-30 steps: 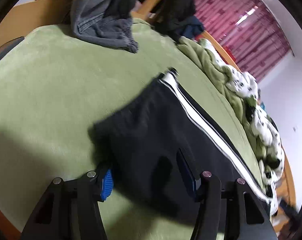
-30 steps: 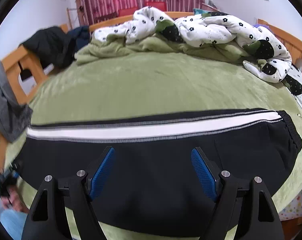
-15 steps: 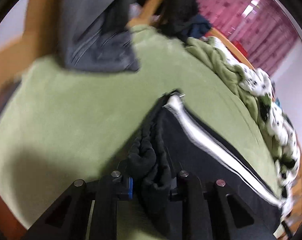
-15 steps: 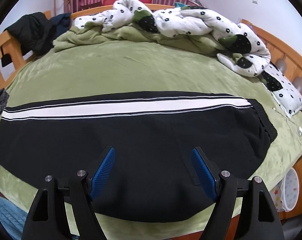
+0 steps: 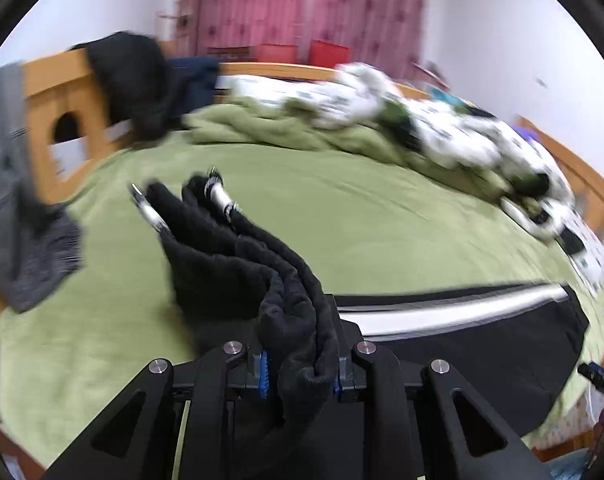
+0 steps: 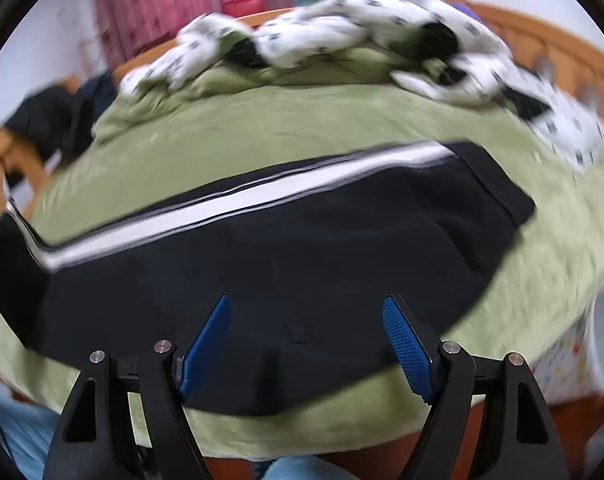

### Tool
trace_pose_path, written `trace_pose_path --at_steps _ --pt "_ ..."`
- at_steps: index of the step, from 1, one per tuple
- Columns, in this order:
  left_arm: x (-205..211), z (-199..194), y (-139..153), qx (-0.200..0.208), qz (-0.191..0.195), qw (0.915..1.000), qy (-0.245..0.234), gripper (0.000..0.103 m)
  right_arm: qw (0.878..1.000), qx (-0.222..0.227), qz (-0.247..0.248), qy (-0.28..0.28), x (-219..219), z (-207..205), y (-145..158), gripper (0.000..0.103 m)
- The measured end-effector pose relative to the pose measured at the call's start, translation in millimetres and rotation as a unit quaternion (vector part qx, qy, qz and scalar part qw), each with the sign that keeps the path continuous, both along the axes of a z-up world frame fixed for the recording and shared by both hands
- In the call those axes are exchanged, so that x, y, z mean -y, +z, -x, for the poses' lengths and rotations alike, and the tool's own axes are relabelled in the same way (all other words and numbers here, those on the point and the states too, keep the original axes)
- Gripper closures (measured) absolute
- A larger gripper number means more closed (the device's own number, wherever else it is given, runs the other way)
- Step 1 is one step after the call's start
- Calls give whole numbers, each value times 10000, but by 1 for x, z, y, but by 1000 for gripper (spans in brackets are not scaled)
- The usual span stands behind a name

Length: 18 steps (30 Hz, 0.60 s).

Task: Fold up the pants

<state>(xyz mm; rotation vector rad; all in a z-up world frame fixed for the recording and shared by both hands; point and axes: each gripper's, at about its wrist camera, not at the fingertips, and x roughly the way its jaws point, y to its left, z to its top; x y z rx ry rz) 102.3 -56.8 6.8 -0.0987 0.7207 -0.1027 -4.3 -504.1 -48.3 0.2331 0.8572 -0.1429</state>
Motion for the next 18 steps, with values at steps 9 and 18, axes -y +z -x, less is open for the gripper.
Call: trace_pose_path --at_steps 9,18 --pt "163 29 -124 -1286 658 9850 -940 83 9944 201 -280 -997 70 48 -10 32" --pt "125 93 -84 -757 508 9865 -1360 38 9981 -51 0 -614 59 38 -21 32"
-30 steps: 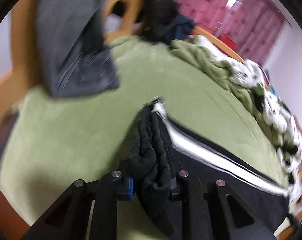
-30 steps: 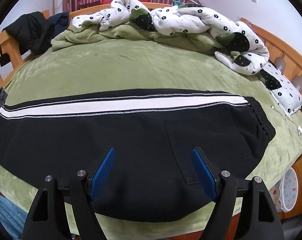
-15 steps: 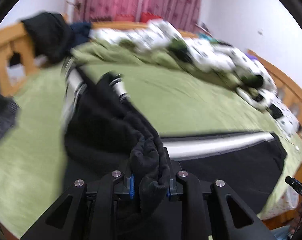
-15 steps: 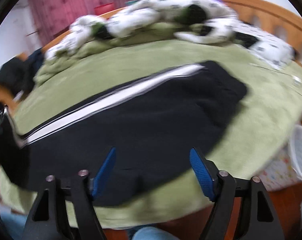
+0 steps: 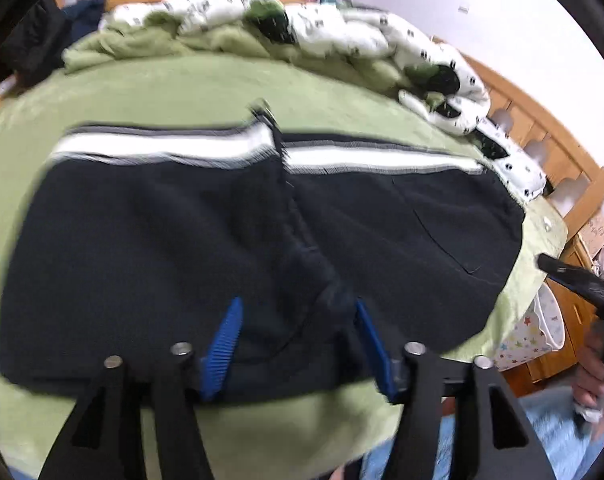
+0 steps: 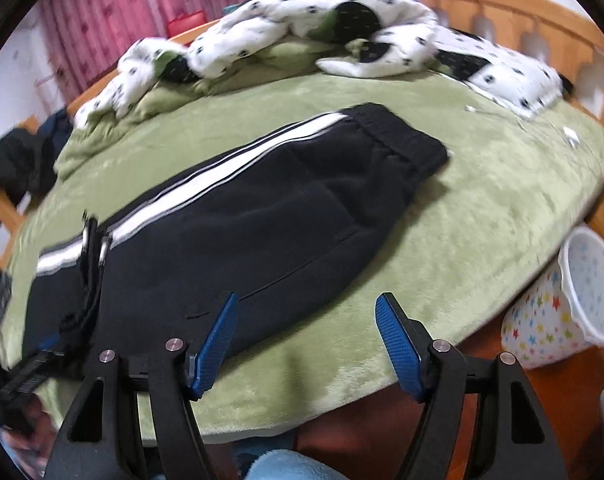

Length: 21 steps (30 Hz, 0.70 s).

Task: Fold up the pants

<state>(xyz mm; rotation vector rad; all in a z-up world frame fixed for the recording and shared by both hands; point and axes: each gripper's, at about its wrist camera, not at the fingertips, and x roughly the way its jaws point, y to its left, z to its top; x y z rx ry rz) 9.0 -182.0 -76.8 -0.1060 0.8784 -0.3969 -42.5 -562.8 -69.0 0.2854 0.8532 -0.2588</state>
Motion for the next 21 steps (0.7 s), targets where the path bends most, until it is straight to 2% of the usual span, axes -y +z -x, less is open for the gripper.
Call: trace_pose_path --at_steps 2,4,7,9,11,13,16,19,21 --pt "-21 12 12 341 -214 9989 242 32 9992 34 262 304 -19 -3 3 32" --pt "-48 21 17 593 -644 9946 560 31 9960 163 633 614 -43 -4 7 32" --pt "-84 27 9 555 -1176 9873 917 31 9887 227 941 1147 -85 -9 9 32" --pt "-112 29 0 427 -1256 9858 1029 31 9880 270 565 1413 -108 -14 11 32" --pt "-136 31 -11 286 -1213 9862 1093 31 9862 295 88 1629 -129 -20 13 32" --pt "-151 32 -21 211 -1093 9876 1108 31 9836 251 -179 1776 -151 -31 12 32" --pt "-159 30 -32 142 -943 9904 1005 31 9826 132 -277 1831 -177 -49 8 32" --pt "-147 20 -41 273 -1187 9864 1101 31 9804 -25 -415 1926 -196 -69 5 39" --pt "-144 12 -48 318 -1217 9856 1131 30 9786 -116 -492 1994 -204 -82 1 40"
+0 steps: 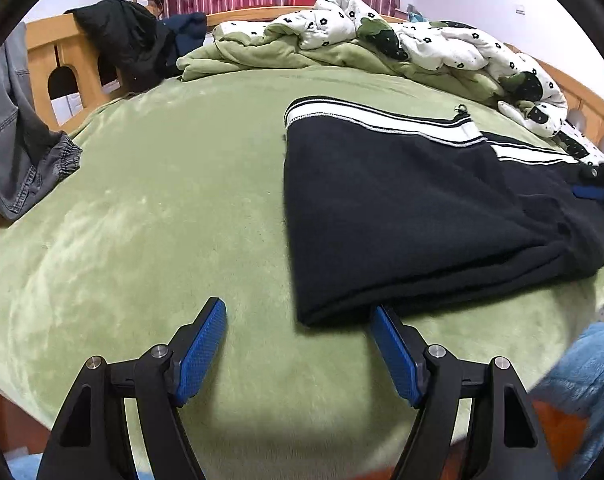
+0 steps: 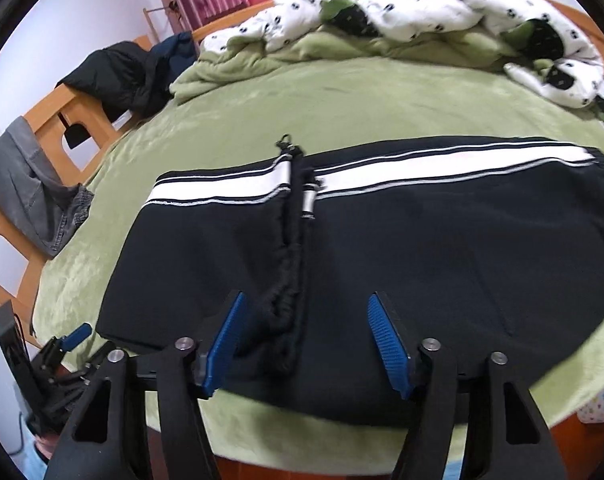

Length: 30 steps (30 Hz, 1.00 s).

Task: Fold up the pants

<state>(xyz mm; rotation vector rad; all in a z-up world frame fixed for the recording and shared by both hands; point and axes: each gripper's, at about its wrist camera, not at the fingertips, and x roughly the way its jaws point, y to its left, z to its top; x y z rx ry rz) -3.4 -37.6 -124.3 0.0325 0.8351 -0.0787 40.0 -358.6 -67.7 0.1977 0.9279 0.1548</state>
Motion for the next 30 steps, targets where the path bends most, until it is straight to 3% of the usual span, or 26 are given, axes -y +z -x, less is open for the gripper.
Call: trace_pose_path --at_steps 2,6,9,12,16,18,21,26,28,30 --pt "-3 -4 -4 94 180 9998 90 30 9999 -110 -72 -12 -4 -17 -9 42" --pt "-13 -7 -4 347 801 9960 206 31 9985 -427 -336 -77 -9 -48 -42 59" --pt "-18 -9 -13 341 965 9946 159 30 9960 -490 -737 -77 -9 -50 -68 58" --pt "-20 -6 -17 476 979 9940 85 30 9966 -331 -754 -72 -13 -49 -69 59" --pt "-29 -4 -11 481 1264 9906 189 30 9958 -374 -834 -88 -16 -50 -70 82" --pt "-36 -4 -10 435 1445 9884 196 30 9955 -268 -899 -90 -13 -47 -65 87" --pt "-39 -3 -12 397 1510 9876 182 30 9883 89 -1492 -286 11 -33 -45 89" --pt "-31 0 -11 400 1513 9876 86 30 9930 472 -952 -524 32 -13 -24 90" --pt "-27 0 -11 421 1349 9898 152 30 9934 342 -948 -550 38 -14 -31 90" --pt "-24 -1 -14 342 1150 9927 154 30 9966 112 -639 -499 31 -21 -46 88"
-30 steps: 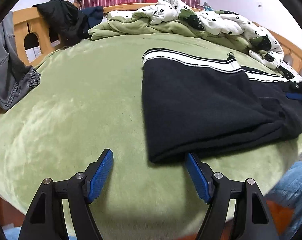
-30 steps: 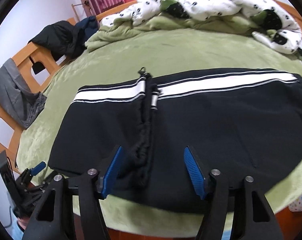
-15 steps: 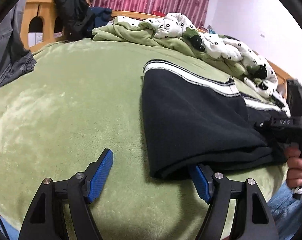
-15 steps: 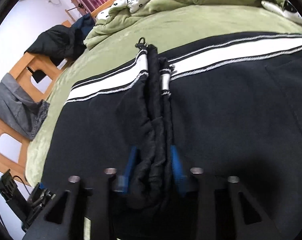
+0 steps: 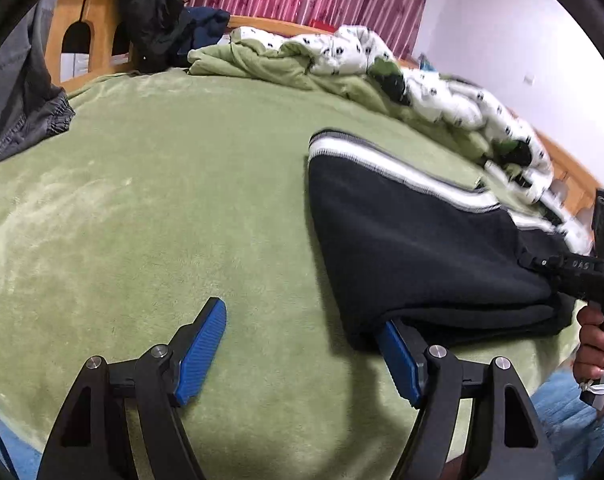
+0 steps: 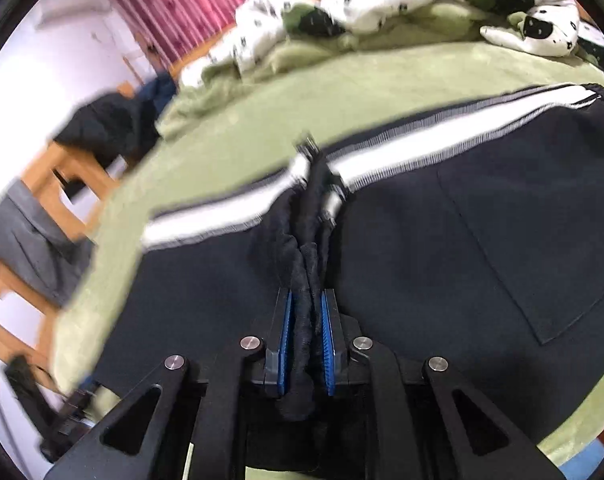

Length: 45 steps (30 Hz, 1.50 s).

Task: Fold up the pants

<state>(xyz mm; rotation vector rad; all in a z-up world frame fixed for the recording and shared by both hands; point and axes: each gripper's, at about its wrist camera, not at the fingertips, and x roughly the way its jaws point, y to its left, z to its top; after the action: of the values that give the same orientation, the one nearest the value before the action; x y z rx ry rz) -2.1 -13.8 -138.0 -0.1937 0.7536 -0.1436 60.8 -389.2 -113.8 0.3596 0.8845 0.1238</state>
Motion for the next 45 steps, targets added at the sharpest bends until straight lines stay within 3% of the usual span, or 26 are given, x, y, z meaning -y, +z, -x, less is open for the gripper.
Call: trace_pose_path --at_steps 3,6,9,13,15,17,19,23,25,27,29,31,32,35,39,42,45 --pt "1 1 1 -84 -197 9998 -34 29 9993 -156 344 20 -6 -2 -17 84" --pt "-4 16 11 11 -64 9994 -331 32 9984 -68 565 -39 -3 8 -4 79" --pt "-10 27 25 169 175 9979 -604 32 9964 360 748 -158 5 31 21 75" --pt "1 -5 40 75 213 9993 -288 32 9944 547 906 51 -3 42 27 71" --pt "10 -23 39 -21 169 9995 -275 32 9943 357 994 148 -8 41 17 71" --pt "21 -38 23 -363 45 9989 -278 32 9926 73 1178 274 -16 40 -2 72" --pt "27 -40 -2 -732 90 9968 -321 32 9912 196 1274 288 -16 47 -7 72" --pt "38 -24 -2 -483 -296 9973 -466 31 9919 -47 1136 573 -13 54 -4 71" --pt "35 -25 5 -555 -133 9972 -483 34 9925 42 1072 591 -4 62 6 68" --pt "28 -27 14 -575 89 9973 -453 34 9913 298 1241 330 9 69 22 67" --pt "23 -31 22 -528 199 9977 -364 33 9840 654 1656 -103 34 79 41 56" --pt "21 -41 28 -555 319 9973 -345 32 9746 932 1941 -623 68 88 53 39" --pt "22 -46 28 -587 409 9967 -388 32 9712 1002 1983 -862 89 90 56 37" --pt "29 -68 27 -732 523 9944 -549 32 9676 729 1831 -1577 156 86 52 37" --pt "33 -97 24 -777 522 9940 -573 33 9635 478 1226 -2332 237 74 37 37" --pt "28 -119 18 -940 688 9917 -542 34 9695 161 571 -2380 275 53 17 37" --pt "22 -145 1 -1339 990 9839 -654 35 9704 33 62 -2413 298 33 -5 37"
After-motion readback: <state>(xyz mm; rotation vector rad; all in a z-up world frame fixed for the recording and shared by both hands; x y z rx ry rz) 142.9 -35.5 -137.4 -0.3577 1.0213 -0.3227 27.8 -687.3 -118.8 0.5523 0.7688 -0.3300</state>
